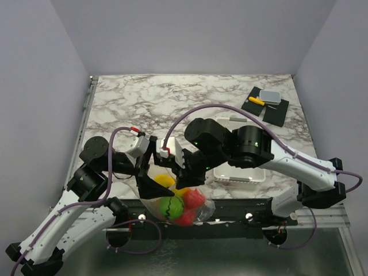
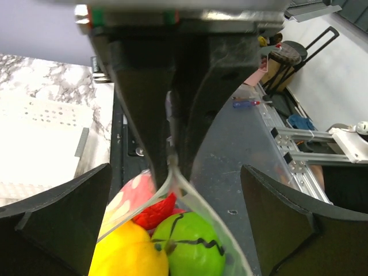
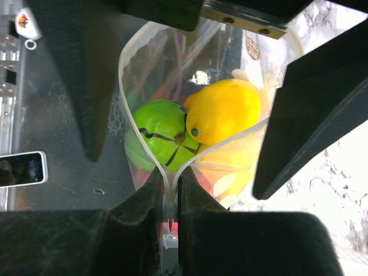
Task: Place the food in the zip-top bag and seal the zipper
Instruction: Zip the zipper food storage bag at the center of the board.
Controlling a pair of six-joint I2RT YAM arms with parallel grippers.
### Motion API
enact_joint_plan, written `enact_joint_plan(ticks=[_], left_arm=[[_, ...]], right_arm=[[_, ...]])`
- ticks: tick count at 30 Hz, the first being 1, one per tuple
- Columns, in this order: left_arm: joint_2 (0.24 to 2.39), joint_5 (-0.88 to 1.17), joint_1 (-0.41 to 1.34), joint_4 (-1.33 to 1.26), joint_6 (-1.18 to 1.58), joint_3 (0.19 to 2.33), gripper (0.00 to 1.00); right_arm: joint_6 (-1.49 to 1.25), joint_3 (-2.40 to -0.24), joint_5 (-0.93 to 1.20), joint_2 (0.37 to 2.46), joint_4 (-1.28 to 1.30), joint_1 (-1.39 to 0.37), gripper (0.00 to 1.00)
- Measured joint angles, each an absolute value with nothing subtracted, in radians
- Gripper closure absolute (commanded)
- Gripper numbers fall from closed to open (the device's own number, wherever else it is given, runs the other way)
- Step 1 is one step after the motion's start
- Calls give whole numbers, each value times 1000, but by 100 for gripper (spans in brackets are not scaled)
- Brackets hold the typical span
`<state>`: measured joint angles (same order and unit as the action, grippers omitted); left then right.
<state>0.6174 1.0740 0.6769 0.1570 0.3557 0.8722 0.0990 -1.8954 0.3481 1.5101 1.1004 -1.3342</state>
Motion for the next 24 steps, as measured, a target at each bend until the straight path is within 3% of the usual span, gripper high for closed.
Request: enact_joint_plan(ticks=[17, 24], left_arm=[[580, 992, 696, 216, 310, 832, 13], [594, 939, 710, 251, 264, 832, 29]], right_arm=[[31, -1912, 204, 1541, 1148, -1334, 99], [16, -1912, 198, 1528, 1156, -1334, 99]])
